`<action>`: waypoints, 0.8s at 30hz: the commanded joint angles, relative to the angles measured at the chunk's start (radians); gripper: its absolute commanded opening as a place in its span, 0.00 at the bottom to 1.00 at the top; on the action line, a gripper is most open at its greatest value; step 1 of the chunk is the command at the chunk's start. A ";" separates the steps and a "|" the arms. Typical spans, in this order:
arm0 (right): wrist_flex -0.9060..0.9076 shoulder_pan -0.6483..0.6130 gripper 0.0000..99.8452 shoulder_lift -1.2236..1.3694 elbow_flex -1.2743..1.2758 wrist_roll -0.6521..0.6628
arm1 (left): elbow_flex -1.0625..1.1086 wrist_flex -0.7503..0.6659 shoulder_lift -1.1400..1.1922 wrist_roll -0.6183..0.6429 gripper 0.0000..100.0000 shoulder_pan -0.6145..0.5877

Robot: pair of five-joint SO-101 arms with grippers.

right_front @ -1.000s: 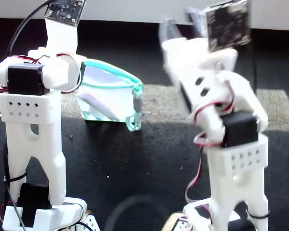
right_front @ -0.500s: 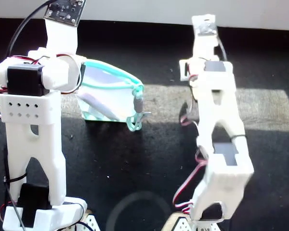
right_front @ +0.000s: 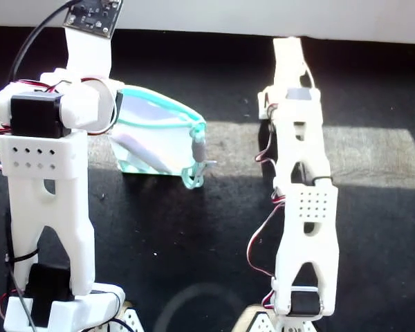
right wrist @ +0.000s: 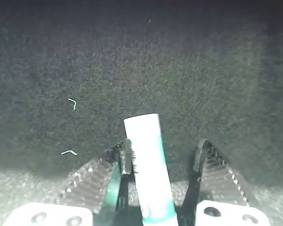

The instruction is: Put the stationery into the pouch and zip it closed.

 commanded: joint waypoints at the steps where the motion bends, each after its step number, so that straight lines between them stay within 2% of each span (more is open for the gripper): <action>1: 0.004 0.002 0.22 0.051 -0.107 -0.002 | 0.016 0.057 0.015 0.009 0.01 0.028; 5: 0.067 0.004 0.18 0.104 -0.122 -0.002 | 0.016 0.057 0.015 0.009 0.01 0.028; 8: 0.113 0.008 0.00 0.091 -0.124 0.000 | 0.016 0.057 0.015 0.009 0.01 0.028; 10: 0.133 0.010 0.03 0.070 -0.124 0.000 | 0.018 0.057 0.015 0.009 0.01 0.028; 15: 0.194 0.010 0.01 -0.025 -0.124 0.000 | 0.018 0.057 0.015 0.009 0.01 0.028; 24: 0.587 0.004 0.01 -0.257 -0.124 -0.006 | 0.018 0.057 0.015 0.011 0.01 0.030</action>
